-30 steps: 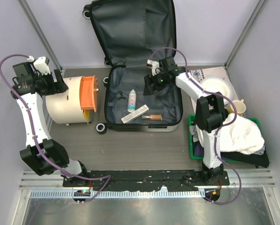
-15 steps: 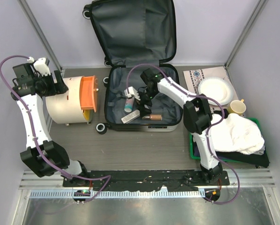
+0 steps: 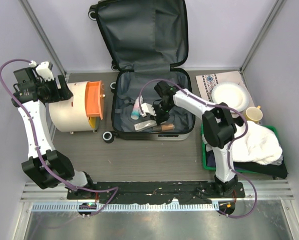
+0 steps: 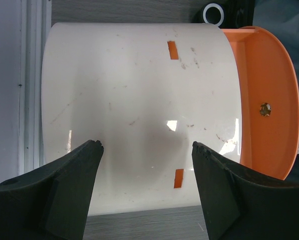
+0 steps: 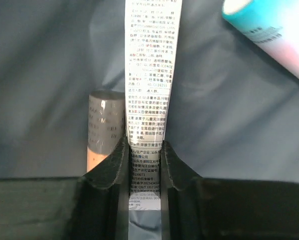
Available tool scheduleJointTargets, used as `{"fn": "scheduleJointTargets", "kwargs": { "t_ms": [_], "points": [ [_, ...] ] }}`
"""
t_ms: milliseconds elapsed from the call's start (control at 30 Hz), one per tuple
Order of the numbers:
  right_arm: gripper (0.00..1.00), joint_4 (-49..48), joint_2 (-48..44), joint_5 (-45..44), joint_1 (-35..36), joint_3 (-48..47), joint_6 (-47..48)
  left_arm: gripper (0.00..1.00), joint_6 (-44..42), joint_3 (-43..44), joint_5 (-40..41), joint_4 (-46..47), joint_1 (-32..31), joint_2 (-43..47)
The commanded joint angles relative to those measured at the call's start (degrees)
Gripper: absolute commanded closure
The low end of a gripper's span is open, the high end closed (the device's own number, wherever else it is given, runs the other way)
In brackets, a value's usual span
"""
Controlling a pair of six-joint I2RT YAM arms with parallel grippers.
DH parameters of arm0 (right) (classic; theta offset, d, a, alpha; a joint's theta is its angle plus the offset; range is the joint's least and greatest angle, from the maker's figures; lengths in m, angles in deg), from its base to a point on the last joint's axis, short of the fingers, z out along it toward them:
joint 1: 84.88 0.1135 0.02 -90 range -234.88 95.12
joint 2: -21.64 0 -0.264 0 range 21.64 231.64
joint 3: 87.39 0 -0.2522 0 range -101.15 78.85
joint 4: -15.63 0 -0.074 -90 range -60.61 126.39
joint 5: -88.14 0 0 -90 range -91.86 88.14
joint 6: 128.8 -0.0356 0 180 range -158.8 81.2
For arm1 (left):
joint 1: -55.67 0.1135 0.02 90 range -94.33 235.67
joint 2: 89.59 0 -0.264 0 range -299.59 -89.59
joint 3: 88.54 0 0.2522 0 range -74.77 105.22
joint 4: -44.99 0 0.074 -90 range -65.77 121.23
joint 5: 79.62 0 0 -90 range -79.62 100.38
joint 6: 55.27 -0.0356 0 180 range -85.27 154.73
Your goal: Open, take out, and arrange the luggage
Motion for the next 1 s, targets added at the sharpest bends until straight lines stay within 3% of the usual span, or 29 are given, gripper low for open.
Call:
{"fn": "scheduleJointTargets", "kwargs": {
  "t_ms": [0, 133, 333, 400, 500, 633, 733, 867, 967],
  "points": [
    [0.91, -2.4, -6.5, -4.2, -1.1, -1.0, -1.7, 0.22, 0.6, -2.1, 0.3, -4.0, -0.1, -0.4],
    [0.99, -1.5, -5.8, -4.4, -2.6, -12.5, -15.1, 0.22, 0.8, -2.2, 0.1, -3.9, 0.0, -0.4],
    [0.99, 0.9, -1.8, -0.1, -3.0, -32.3, -49.7, 0.22, 0.9, -2.5, -0.2, -4.0, 0.0, -0.2],
    [0.99, -2.1, -1.2, -1.5, -2.1, -35.4, -62.6, 0.22, 0.8, -2.6, -0.2, -3.9, 0.0, -0.2],
    [0.99, -3.1, -0.1, -8.9, 1.0, -40.9, -73.9, 0.22, 0.9, -2.8, -0.1, -4.0, 0.0, -0.1],
    [0.99, -3.8, 1.4, -10.5, 2.8, -46.4, -95.3, 0.22, 1.0, -3.2, -0.6, -3.7, 0.0, 0.2],
    [0.99, -7.4, -0.2, -9.3, 5.8, -44.0, -102.4, 0.22, 1.3, -3.8, -1.0, -3.5, 0.0, 0.4],
    [0.99, -16.6, -3.5, -18.4, 11.2, -39.1, -102.5, 0.22, 2.5, -5.1, -1.9, -2.6, -0.1, 0.9],
    [0.99, -16.7, -1.8, -23.0, 13.6, -41.9, -106.7, 0.22, 2.5, -5.4, -2.1, -2.6, 0.0, 1.4]
  ]
}}
